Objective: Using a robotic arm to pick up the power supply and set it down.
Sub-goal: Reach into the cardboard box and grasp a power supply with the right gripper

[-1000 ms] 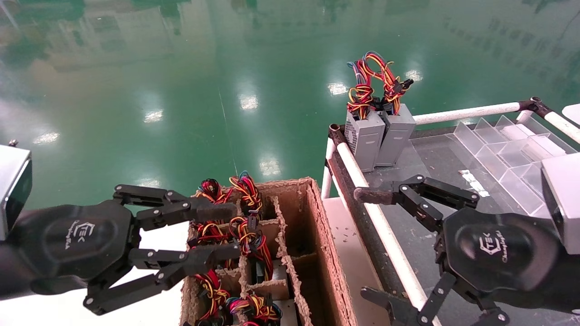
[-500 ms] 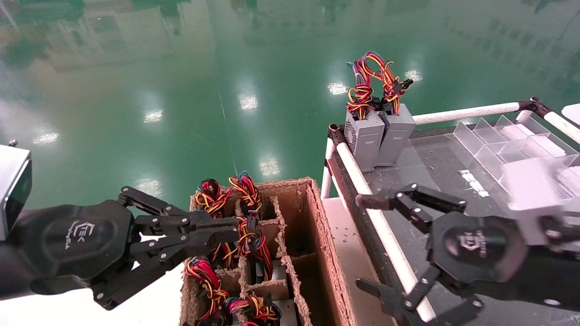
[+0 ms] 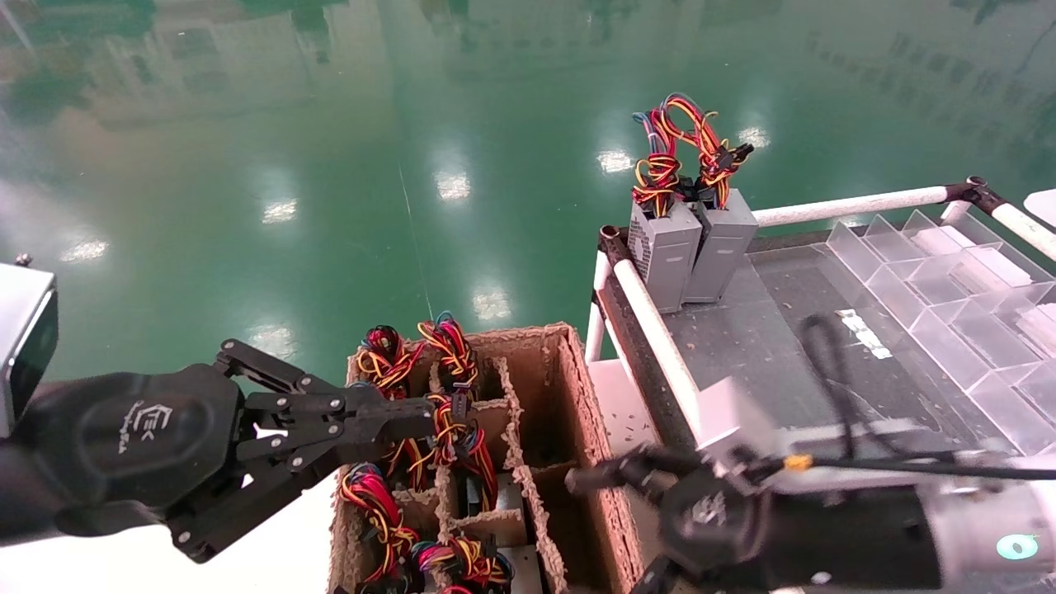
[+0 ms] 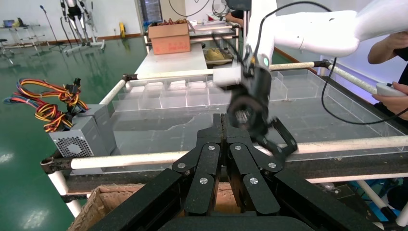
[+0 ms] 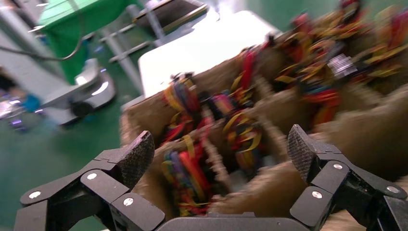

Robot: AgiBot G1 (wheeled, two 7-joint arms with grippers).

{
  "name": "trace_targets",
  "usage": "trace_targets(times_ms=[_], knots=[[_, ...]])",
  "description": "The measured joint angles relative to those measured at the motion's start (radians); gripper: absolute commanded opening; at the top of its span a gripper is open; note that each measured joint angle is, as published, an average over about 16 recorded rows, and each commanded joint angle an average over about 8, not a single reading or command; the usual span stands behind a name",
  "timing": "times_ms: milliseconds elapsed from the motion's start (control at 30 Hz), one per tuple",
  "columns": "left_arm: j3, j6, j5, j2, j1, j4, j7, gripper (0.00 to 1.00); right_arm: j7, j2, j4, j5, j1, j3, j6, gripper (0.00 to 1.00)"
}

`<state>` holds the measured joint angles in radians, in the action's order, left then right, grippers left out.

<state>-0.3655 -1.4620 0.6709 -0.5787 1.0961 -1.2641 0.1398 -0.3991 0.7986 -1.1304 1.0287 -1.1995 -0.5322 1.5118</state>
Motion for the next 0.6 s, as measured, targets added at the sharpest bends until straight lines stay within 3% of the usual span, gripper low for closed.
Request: trace_targets(times_ms=[67,100,600], knots=[[0.000,0.000,0.000,0.000,0.000,0.000,0.000,0.97,-0.007,0.026,0.017,0.014,-0.010,-0.026,0.018,1.00],[0.000,0.000,0.000,0.000,0.000,0.000,0.000,1.00,-0.009,0.037,0.024,0.021,-0.015,-0.039,0.025,1.00],[0.000,0.000,0.000,0.000,0.000,0.000,0.000,1.00,0.018,0.150,0.102,0.070,-0.047,-0.201,0.054,1.00]])
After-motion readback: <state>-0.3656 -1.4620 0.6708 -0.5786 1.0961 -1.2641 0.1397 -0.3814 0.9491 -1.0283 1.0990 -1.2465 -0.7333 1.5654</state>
